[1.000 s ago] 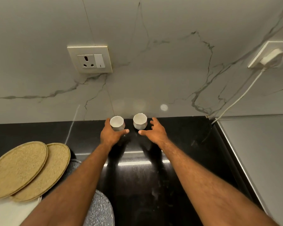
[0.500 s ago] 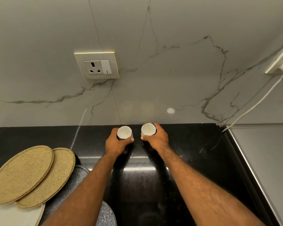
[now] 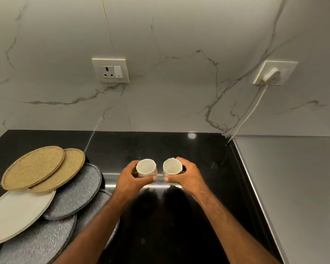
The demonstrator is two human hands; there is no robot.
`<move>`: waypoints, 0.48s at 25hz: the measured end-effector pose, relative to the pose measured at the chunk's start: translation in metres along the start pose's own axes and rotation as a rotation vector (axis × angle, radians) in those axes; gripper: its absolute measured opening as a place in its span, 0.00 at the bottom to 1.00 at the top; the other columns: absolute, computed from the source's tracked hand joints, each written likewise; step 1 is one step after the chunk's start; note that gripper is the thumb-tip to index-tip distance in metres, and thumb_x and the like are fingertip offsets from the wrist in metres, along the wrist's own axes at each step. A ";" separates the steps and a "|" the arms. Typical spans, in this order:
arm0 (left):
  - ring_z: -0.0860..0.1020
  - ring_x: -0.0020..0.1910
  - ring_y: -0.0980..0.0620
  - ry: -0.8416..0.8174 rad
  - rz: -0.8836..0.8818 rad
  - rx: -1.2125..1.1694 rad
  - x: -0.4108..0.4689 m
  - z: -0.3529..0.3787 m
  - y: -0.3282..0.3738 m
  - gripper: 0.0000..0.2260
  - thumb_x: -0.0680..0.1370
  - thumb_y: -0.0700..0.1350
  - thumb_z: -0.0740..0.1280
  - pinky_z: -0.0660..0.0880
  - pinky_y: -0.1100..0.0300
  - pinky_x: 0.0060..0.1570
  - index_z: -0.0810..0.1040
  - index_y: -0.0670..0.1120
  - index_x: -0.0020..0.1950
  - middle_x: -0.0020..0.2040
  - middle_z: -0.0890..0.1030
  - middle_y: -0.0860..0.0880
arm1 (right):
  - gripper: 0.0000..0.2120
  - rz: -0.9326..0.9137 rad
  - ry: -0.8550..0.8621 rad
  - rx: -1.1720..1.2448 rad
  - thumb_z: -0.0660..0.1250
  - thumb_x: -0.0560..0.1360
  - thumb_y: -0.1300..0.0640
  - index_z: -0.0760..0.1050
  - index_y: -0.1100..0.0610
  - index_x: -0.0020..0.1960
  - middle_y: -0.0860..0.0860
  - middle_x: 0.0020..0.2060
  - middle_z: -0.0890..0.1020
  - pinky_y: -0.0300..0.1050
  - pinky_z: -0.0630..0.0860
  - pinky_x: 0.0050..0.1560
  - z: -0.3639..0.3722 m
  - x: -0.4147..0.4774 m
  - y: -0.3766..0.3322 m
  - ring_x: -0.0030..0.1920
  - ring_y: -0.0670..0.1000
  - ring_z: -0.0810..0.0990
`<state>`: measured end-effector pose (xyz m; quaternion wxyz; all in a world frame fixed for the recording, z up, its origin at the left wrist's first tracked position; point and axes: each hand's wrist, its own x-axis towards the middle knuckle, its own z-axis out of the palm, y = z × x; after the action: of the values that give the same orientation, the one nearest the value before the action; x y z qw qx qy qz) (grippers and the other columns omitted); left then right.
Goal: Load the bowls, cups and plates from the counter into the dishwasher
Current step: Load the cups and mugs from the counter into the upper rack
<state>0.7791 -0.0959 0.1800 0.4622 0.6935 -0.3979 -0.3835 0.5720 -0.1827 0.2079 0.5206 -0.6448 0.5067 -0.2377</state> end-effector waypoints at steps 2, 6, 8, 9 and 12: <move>0.83 0.57 0.49 -0.010 0.031 0.012 -0.030 0.018 0.009 0.32 0.62 0.55 0.85 0.81 0.50 0.58 0.78 0.55 0.63 0.56 0.85 0.53 | 0.24 0.005 0.005 0.048 0.84 0.64 0.55 0.76 0.43 0.54 0.42 0.51 0.82 0.39 0.77 0.51 -0.017 -0.036 0.008 0.53 0.47 0.81; 0.82 0.54 0.54 -0.025 0.110 0.053 -0.098 0.064 0.034 0.27 0.65 0.48 0.85 0.79 0.60 0.52 0.78 0.57 0.60 0.54 0.84 0.57 | 0.31 -0.023 0.042 0.113 0.85 0.62 0.54 0.78 0.47 0.63 0.44 0.55 0.84 0.47 0.80 0.59 -0.060 -0.110 0.034 0.56 0.48 0.82; 0.83 0.52 0.56 -0.029 0.128 0.047 -0.135 0.092 0.043 0.26 0.65 0.46 0.85 0.79 0.60 0.51 0.80 0.55 0.59 0.52 0.86 0.57 | 0.29 -0.058 0.054 0.154 0.85 0.61 0.57 0.80 0.48 0.60 0.45 0.52 0.86 0.45 0.81 0.56 -0.089 -0.150 0.050 0.54 0.47 0.84; 0.83 0.52 0.56 -0.035 0.131 0.041 -0.153 0.106 0.048 0.26 0.64 0.46 0.85 0.79 0.60 0.51 0.80 0.55 0.58 0.52 0.86 0.57 | 0.28 -0.065 0.065 0.170 0.84 0.62 0.58 0.81 0.49 0.60 0.45 0.52 0.86 0.44 0.81 0.55 -0.103 -0.171 0.058 0.53 0.46 0.84; 0.83 0.51 0.61 -0.092 0.134 0.040 -0.204 0.155 0.060 0.25 0.65 0.47 0.85 0.77 0.66 0.48 0.80 0.56 0.58 0.51 0.85 0.58 | 0.24 -0.070 0.102 0.214 0.82 0.66 0.57 0.79 0.45 0.58 0.42 0.50 0.85 0.37 0.80 0.49 -0.141 -0.231 0.085 0.52 0.42 0.83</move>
<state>0.5485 0.0219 0.2267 0.4540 0.6561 -0.4719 -0.3752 0.3331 -0.0305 0.2301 0.5512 -0.5898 0.4817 -0.3409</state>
